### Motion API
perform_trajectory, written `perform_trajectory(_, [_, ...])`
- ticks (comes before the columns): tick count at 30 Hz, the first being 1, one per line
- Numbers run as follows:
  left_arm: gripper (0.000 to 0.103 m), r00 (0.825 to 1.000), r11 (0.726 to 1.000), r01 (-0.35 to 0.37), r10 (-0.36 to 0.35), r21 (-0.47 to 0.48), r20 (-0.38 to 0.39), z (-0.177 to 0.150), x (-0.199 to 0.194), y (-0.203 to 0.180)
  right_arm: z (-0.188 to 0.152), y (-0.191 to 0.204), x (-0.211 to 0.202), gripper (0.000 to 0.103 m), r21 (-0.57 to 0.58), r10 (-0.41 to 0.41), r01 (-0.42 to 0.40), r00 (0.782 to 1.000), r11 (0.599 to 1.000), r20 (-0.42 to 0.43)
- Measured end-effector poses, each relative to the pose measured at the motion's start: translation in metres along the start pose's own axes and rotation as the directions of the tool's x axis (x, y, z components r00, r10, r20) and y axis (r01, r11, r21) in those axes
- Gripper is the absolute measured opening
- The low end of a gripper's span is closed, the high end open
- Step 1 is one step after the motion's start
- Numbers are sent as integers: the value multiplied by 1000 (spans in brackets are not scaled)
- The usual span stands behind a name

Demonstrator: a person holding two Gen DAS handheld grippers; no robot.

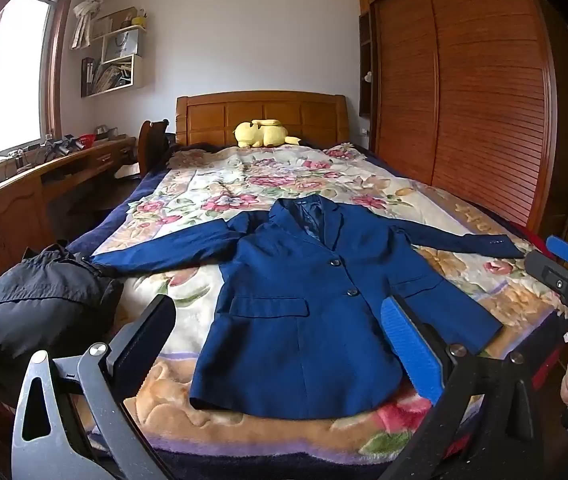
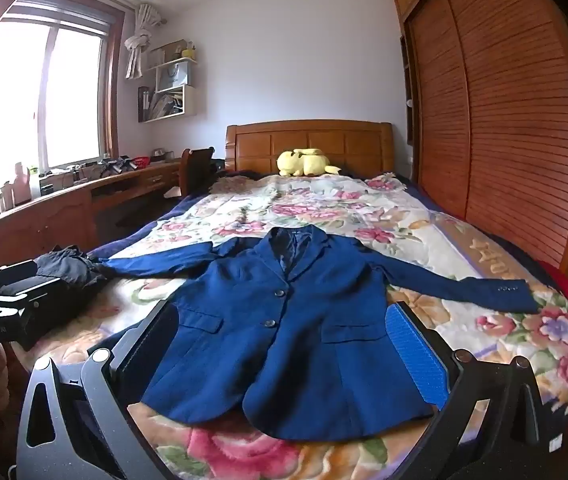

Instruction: Fold large clothes

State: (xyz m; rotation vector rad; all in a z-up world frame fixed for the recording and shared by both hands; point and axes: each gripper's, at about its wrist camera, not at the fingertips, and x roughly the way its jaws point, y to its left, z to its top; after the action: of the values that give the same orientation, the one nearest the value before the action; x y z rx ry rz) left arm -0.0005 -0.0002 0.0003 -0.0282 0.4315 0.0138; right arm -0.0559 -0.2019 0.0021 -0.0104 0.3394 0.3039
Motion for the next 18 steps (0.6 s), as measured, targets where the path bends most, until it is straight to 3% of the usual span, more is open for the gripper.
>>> perform_trajectory(18, [103,1000,1000,5,-5,5,-12,0,-4,0,2,4,-3,103,-8,16,-16,1000,1000,-22])
